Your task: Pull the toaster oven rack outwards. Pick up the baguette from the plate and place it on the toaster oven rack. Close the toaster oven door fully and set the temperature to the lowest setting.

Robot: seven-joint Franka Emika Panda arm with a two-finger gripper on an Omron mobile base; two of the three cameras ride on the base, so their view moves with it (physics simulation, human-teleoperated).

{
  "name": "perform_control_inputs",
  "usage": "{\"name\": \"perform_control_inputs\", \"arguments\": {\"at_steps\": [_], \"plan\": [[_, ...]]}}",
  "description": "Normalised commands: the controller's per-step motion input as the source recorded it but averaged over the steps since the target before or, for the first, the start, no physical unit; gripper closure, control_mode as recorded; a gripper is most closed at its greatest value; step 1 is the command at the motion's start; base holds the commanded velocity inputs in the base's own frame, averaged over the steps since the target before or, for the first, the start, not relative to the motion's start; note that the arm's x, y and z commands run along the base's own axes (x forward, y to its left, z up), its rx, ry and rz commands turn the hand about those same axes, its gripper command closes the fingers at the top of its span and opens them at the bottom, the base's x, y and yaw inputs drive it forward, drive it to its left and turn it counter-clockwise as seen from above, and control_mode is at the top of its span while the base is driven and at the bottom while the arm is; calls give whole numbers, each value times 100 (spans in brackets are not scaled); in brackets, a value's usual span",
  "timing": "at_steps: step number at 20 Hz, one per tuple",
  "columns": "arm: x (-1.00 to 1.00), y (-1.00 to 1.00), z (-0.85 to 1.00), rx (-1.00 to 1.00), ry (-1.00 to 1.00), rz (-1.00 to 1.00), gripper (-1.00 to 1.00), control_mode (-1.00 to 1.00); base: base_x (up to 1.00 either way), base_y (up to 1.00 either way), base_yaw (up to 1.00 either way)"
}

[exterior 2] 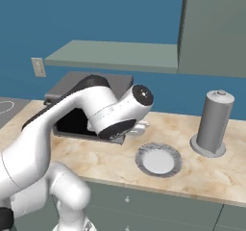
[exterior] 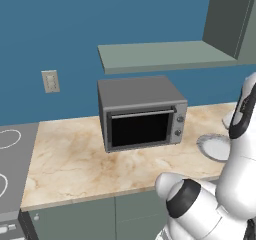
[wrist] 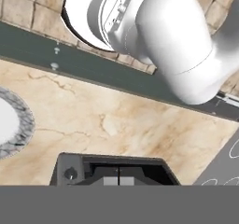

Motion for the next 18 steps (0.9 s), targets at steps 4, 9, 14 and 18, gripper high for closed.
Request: {"name": "perform_control_inputs", "arguments": {"at_steps": [4, 9, 14, 18], "plan": [[43, 6, 1, -1, 13, -36, 100, -100, 0, 0, 0], [22, 11, 14, 0, 12, -40, 100, -100, 0, 0, 0], [1, 9, 21, 0, 8, -47, 100, -100, 0, 0, 0], [0, 9, 21, 0, 4, -42, 100, -100, 0, 0, 0]]}}
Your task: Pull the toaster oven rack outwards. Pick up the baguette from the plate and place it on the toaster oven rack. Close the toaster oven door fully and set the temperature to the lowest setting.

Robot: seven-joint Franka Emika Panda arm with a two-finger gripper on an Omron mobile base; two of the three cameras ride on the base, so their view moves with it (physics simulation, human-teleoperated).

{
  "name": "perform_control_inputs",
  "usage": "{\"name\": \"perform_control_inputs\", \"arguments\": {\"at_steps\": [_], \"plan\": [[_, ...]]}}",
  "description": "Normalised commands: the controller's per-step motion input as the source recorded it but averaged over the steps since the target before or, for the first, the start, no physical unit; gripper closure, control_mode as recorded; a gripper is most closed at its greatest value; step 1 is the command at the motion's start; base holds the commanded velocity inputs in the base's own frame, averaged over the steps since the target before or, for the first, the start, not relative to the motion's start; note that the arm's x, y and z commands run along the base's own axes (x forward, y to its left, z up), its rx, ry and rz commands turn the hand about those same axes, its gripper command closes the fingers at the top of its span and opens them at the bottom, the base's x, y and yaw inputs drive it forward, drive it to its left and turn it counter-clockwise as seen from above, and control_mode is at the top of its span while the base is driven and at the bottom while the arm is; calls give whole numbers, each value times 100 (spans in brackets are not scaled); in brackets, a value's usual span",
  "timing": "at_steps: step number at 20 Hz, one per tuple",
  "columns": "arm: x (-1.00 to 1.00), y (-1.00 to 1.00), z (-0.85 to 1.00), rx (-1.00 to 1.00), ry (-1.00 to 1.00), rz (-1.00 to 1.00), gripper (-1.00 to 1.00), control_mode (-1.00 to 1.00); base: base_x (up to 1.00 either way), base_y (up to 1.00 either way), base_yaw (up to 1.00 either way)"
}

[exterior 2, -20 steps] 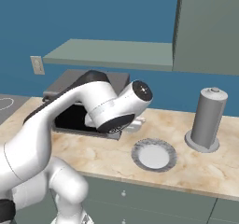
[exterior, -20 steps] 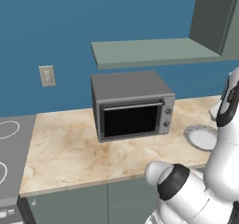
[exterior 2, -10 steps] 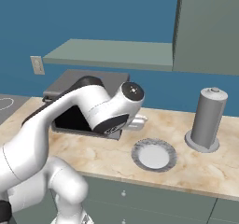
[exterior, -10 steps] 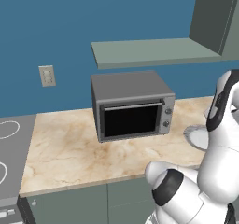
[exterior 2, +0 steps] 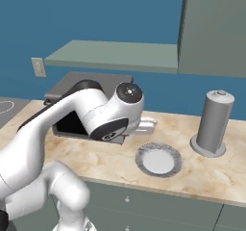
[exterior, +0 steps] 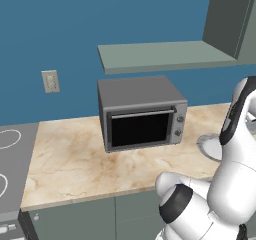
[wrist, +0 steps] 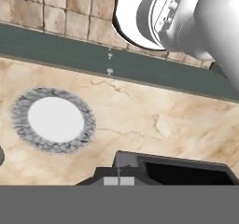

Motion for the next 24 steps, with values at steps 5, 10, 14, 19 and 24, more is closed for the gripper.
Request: {"name": "perform_control_inputs", "arguments": {"at_steps": [5, 10, 14, 19, 24], "plan": [[0, 1, 30, 0, 3, -10, 100, -100, 0, 0, 0], [0, 0, 15, -5, 0, 11, 100, -100, 0, 0, 0], [0, 0, 0, -20, 0, 26, 100, -100, 0, 0, 0], [0, 0, 0, -26, -2, 36, 100, -100, 0, 0, 0], [0, 0, 0, -22, 0, 47, 100, -100, 0, 0, 0]]}}
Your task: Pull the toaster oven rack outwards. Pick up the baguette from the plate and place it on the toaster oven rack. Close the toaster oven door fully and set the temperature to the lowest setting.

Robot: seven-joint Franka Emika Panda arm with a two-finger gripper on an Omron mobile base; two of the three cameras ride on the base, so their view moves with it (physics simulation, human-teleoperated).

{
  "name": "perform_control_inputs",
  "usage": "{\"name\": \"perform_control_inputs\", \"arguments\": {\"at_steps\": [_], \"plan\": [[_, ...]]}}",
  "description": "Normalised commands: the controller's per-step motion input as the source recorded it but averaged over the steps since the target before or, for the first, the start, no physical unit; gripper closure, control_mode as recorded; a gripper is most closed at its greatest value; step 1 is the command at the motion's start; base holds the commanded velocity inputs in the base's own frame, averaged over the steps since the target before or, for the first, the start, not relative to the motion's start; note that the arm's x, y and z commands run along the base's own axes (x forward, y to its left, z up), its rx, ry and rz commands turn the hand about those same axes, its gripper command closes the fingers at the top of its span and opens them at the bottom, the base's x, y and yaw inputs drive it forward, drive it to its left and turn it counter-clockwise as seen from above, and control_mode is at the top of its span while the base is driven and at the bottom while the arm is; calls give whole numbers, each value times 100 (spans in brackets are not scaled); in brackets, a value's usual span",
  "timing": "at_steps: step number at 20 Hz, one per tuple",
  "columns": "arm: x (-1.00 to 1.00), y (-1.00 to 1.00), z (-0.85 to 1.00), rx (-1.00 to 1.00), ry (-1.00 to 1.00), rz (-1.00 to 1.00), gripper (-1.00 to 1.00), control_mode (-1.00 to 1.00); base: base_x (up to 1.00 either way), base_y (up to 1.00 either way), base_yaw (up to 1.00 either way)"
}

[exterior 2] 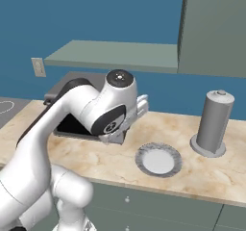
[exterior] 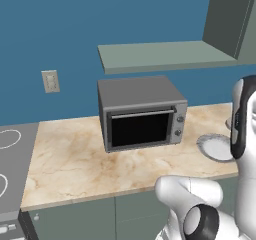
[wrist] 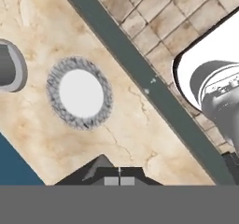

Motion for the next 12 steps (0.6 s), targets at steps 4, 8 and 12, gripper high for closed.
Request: {"name": "perform_control_inputs", "arguments": {"at_steps": [4, 8, 12], "plan": [[0, 0, 0, -11, 0, 54, 100, -100, 0, 0, 0], [0, 0, 12, -7, 0, 52, 100, -100, 0, 0, 0], [0, 3, 23, -7, -3, 44, 100, -100, 0, 0, 0]]}}
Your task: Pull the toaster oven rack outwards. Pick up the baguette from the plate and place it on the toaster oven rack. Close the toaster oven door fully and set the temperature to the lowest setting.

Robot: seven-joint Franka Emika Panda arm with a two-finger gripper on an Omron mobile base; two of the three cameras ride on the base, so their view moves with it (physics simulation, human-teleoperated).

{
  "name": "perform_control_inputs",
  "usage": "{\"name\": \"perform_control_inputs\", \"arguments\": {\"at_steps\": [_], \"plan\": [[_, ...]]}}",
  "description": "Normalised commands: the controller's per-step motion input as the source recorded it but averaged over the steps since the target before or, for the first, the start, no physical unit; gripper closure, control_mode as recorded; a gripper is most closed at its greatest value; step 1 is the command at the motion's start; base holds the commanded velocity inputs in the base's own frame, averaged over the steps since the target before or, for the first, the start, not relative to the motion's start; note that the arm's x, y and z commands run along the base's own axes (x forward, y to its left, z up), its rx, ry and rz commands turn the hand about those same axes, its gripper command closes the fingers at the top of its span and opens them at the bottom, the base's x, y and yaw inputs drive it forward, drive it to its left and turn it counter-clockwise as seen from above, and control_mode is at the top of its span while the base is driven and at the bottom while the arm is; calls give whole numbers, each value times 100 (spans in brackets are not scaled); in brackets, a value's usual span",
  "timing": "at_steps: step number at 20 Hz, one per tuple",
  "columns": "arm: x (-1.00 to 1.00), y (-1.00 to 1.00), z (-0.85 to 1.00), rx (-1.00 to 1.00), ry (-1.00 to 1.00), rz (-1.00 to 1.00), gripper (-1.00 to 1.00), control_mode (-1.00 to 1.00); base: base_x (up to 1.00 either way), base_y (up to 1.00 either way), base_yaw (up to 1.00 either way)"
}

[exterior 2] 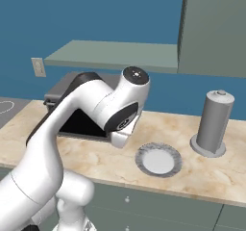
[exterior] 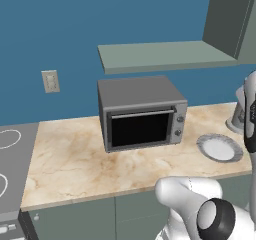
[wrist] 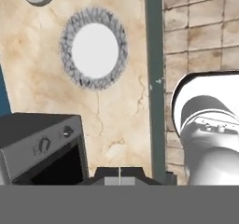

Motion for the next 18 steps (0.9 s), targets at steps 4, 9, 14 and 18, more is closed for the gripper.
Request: {"name": "perform_control_inputs", "arguments": {"at_steps": [4, 9, 14, 18], "plan": [[0, 25, 11, -12, -11, 34, 100, -100, 0, 0, 0], [-1, 36, 0, -14, -25, 32, 100, -100, 0, 0, 0], [0, 34, 0, -12, -18, 33, 100, -100, 0, 0, 0], [4, 24, 0, -13, -1, 35, 100, -100, 0, 0, 0]]}}
